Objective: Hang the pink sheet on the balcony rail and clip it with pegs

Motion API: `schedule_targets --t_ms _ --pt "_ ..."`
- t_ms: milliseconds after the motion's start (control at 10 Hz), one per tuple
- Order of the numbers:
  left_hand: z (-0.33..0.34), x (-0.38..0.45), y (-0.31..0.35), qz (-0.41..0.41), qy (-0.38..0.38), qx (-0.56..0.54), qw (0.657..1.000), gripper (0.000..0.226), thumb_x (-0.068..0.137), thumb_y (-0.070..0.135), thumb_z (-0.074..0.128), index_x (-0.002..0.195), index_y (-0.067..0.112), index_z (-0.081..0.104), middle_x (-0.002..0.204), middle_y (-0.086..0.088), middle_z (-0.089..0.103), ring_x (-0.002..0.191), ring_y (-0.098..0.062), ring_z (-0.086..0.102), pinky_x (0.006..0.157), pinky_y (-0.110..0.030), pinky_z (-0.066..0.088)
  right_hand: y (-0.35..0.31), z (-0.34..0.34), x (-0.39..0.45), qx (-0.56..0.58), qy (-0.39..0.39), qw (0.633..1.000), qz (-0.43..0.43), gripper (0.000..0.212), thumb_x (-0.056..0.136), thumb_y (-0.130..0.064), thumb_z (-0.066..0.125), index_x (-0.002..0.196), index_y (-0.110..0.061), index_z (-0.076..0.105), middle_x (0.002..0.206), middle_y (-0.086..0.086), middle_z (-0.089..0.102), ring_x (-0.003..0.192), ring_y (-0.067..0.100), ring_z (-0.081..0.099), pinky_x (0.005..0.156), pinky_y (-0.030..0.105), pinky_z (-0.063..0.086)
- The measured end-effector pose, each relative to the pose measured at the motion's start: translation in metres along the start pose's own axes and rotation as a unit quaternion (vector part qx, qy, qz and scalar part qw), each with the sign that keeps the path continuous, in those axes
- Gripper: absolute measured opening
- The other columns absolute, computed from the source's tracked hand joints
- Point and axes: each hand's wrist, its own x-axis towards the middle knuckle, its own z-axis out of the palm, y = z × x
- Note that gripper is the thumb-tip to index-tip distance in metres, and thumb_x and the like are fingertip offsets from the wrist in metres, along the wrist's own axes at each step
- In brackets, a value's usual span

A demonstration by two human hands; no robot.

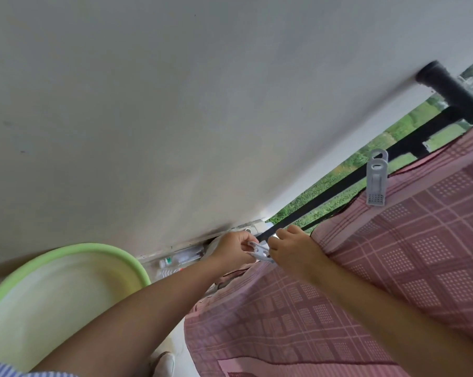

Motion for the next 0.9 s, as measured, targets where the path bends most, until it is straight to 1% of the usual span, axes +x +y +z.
schedule_targets --t_ms 100,200,300,400,500,600,700,800,900 --pt "-0.002 -0.011 0.009 0.009 -0.039 0.063 0.997 0.049 0.063 0.012 0.07 0.11 0.02 0.059 0.112 -0.014 0.062 0.104 -0.027 0.059 0.093 -0.039 0.049 -0.011 0.002 -0.001 -0.028 0.042 0.997 0.057 0.021 0.03 -0.02 0.079 0.039 -0.022 0.06 0.045 -0.009 0.054 0.051 0.012 0.051 0.058 0.026 0.041" --pt "-0.014 -0.019 0.017 0.014 -0.077 0.166 0.983 0.077 0.063 0.025 0.066 0.134 0.016 0.038 0.14 -0.01 0.042 0.13 -0.024 0.041 0.108 -0.037 0.036 -0.027 0.001 -0.018 -0.049 0.1 0.986 0.126 0.017 0.041 -0.018 0.078 0.053 -0.021 0.067 0.058 -0.007 0.064 0.075 0.02 0.053 0.077 0.035 0.032" --pt "-0.03 -0.029 0.031 0.079 -0.074 0.365 0.925 0.081 0.073 0.043 0.052 0.141 0.008 0.025 0.151 -0.01 0.024 0.14 -0.02 0.022 0.113 -0.028 0.02 -0.031 0.005 -0.051 -0.052 0.205 0.953 0.215 0.023 0.068 -0.016 0.058 0.087 -0.013 0.071 0.099 0.007 0.071 0.11 0.028 0.05 0.103 0.047 0.02" --pt "-0.031 -0.034 0.05 0.277 0.017 0.479 0.833 0.057 0.08 0.039 0.039 0.125 0.005 0.045 0.131 -0.02 0.053 0.124 -0.033 0.05 0.096 -0.042 0.049 -0.034 0.007 -0.085 -0.044 0.228 0.919 0.32 0.04 0.076 -0.023 0.051 0.114 -0.011 0.055 0.134 0.009 0.045 0.134 0.031 0.019 0.113 0.047 0.003" --pt "-0.011 -0.036 0.1 0.489 0.053 0.454 0.742 0.038 0.095 0.032 0.025 0.118 0.009 0.045 0.12 -0.017 0.063 0.121 -0.031 0.048 0.098 -0.036 0.046 -0.034 -0.007 -0.123 -0.04 0.28 0.857 0.43 0.038 0.087 -0.026 0.038 0.123 -0.015 0.045 0.136 0.005 0.035 0.132 0.028 0.024 0.113 0.046 0.007" --pt "0.029 -0.049 0.178 0.649 0.084 0.412 0.634 0.038 0.095 0.023 0.026 0.122 0.004 0.042 0.124 -0.021 0.059 0.124 -0.029 0.037 0.108 -0.036 0.03 -0.015 -0.042 -0.162 -0.055 0.358 0.774 0.519 0.04 0.089 -0.029 0.038 0.126 -0.014 0.041 0.137 0.007 0.034 0.136 0.025 0.018 0.114 0.045 0.005" --pt "0.076 -0.069 0.257 0.711 0.111 0.412 0.56 0.044 0.096 0.028 0.02 0.128 0.0 0.034 0.13 -0.024 0.053 0.127 -0.032 0.03 0.113 -0.038 0.018 0.012 -0.079 -0.206 -0.086 0.419 0.695 0.578 0.044 0.09 -0.029 0.039 0.131 -0.012 0.036 0.144 0.005 0.026 0.141 0.022 0.009 0.115 0.044 -0.001" --pt "0.115 -0.072 0.323 0.731 0.159 0.403 0.527 0.051 0.096 0.032 0.019 0.132 -0.003 0.027 0.138 -0.027 0.042 0.132 -0.034 0.021 0.116 -0.033 0.002 0.04 -0.108 -0.245 -0.134 0.455 0.643 0.601 0.04 0.091 -0.027 0.039 0.127 -0.009 0.041 0.14 0.014 0.039 0.134 0.028 0.024 0.114 0.045 0.005" --pt "0.133 -0.075 0.356 0.708 0.204 0.415 0.534 0.059 0.096 0.039 0.01 0.134 -0.004 0.024 0.141 -0.028 0.038 0.135 -0.037 0.023 0.116 -0.03 -0.009 0.048 -0.139 -0.271 -0.098 0.504 0.617 0.596 0.037 0.089 -0.024 0.043 0.122 -0.006 0.046 0.132 0.021 0.046 0.128 0.031 0.03 0.115 0.038 0.007"
